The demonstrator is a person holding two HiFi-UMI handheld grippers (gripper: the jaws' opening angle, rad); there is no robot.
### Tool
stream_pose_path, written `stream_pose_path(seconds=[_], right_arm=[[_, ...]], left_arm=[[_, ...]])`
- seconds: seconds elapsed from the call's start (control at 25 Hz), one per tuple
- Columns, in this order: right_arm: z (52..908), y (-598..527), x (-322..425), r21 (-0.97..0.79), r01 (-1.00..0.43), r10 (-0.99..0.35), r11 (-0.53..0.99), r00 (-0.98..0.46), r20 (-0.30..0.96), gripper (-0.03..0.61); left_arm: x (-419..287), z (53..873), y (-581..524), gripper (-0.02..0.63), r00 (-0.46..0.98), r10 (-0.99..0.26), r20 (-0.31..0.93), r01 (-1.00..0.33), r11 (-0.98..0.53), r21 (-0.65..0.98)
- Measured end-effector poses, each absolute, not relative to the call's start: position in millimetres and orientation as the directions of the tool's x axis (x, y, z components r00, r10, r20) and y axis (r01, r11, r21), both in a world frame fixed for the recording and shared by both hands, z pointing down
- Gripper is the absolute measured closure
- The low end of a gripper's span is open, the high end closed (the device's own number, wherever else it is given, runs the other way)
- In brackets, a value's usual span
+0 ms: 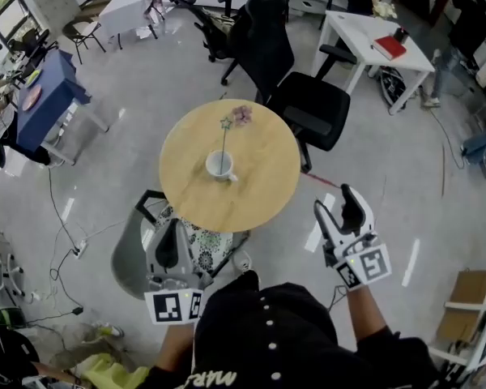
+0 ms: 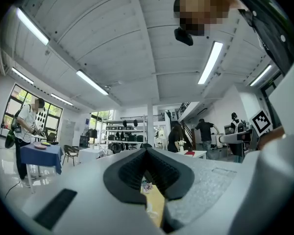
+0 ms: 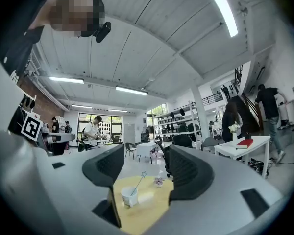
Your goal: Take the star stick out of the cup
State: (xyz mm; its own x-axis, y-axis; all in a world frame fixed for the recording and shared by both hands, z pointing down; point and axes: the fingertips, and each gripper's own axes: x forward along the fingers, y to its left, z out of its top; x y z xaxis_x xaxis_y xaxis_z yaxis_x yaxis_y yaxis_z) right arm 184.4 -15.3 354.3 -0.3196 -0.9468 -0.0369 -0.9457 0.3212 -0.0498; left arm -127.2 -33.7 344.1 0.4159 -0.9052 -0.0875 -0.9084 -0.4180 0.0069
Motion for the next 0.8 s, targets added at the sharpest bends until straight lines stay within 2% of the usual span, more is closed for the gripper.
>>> stream_pose_path(seconds=[0.44,0.6,0.8], right_arm=[[366,-112,164,-0.092,-0.928,-0.931,0.362,-0.364,0.009,0.304],[376,-145,163,-0.106,-0.915,-0.919,0.389,-0.393,0.026,0.304],[386,-185,161,-0.126,-0.895,-0.900,0.428,-0.435,0.036,0.304]], left_arm=[[-144,350,-118,0.610,0.405,-0.911,-0.077,-0.913,-0.408,0.023],[-148,343,-136,0.611,0.372,-0.919,-0.131,-0.926,-0.377,0.013],[-142,344,-161,0.611,0.337,-0.933,-0.129,-0.940,-0.341,0.010]])
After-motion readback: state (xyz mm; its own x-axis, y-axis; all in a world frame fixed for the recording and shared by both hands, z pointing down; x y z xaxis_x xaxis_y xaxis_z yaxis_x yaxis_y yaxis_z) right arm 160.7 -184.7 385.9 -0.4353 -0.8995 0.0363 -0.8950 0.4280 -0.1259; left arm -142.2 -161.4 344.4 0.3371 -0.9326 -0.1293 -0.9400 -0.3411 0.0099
